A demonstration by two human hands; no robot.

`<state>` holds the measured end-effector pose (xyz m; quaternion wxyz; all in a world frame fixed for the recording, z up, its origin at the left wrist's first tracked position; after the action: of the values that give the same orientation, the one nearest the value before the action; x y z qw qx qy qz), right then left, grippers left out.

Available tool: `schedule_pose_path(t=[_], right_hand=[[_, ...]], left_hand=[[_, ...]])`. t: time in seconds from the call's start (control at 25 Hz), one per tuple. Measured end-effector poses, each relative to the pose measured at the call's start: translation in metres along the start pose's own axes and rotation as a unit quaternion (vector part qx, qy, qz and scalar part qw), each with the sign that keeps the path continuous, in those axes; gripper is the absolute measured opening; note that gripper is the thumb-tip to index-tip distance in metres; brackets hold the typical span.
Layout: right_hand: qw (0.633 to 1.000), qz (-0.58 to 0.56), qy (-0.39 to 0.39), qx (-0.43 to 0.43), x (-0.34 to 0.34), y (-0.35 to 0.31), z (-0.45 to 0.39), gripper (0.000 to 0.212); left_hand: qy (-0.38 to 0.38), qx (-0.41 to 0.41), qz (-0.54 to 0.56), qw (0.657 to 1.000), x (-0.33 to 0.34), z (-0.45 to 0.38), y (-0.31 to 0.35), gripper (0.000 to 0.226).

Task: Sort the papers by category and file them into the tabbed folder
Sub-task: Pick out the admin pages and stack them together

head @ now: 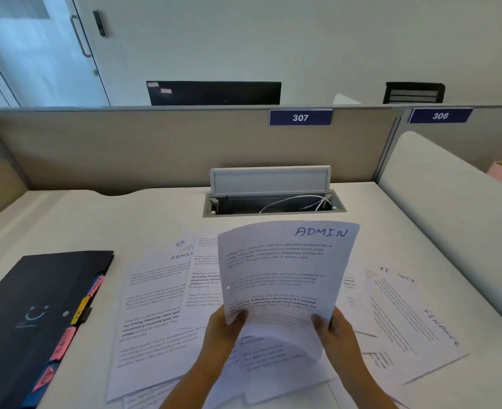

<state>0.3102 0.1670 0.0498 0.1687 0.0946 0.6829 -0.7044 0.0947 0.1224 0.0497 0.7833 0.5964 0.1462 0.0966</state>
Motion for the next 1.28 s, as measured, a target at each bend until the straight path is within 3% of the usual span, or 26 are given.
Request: schedule_pose_path(t=[0.12,0.2,0.36,0.44,0.6,0.68,0.76,0.88,1.04,1.28], right_hand=[[0.999,-0.017,0.020,0.039,-0.007,0.012,-0.010,0.015],[0.997,-0.018,0.034,0.062,-0.015,0.019,-0.015,0.017],[0.988,-0.008,0.042,0.150,-0.027,0.057,-0.019,0.030],[0.975,-0.044,0.034,0.217,-0.028,0.079,-0.013,0.031],[0.905,-0.263,0.002,0.333,-0.021,0.111,-0.003,0.026],[0.884,-0.316,-0.014,0.343,-0.021,0.112,-0.003,0.022],[0.874,-0.350,-0.025,0.336,-0.021,0.110,-0.006,0.018],[0.873,-0.361,-0.021,0.328,-0.023,0.108,-0.006,0.014],[0.872,-0.370,-0.033,0.319,-0.023,0.100,-0.004,0.013],[0.879,-0.348,-0.045,0.322,-0.021,0.108,-0.006,0.016]], left_hand=[[0.020,0.013,-0.027,0.999,-0.012,-0.012,-0.002,0.007],[0.054,0.012,-0.042,0.998,-0.029,-0.023,-0.007,0.010],[0.228,-0.036,-0.106,0.967,-0.083,-0.032,-0.020,0.020],[0.257,-0.071,-0.119,0.956,-0.102,-0.037,-0.031,0.029],[0.227,-0.177,-0.084,0.954,-0.114,-0.054,-0.057,0.036],[0.218,-0.209,-0.044,0.952,-0.116,-0.061,-0.062,0.019],[0.224,-0.227,-0.009,0.948,-0.120,-0.073,-0.069,0.025],[0.205,-0.234,0.012,0.950,-0.113,-0.080,-0.069,0.023],[0.113,-0.225,0.018,0.968,-0.088,-0.068,-0.062,0.008],[0.190,-0.129,0.012,0.973,-0.118,-0.058,-0.048,0.027]])
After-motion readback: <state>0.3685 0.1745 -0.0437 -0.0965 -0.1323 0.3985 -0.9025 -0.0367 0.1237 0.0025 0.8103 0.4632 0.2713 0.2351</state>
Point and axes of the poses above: each hand's wrist, its own z-axis away from the middle knuckle, its own x-axis out of the palm, y = z × x, the point moved 8 cm from there along -z, towards the middle knuckle, and after that the axes turned 6 degrees about z, right-handed, at the moved point
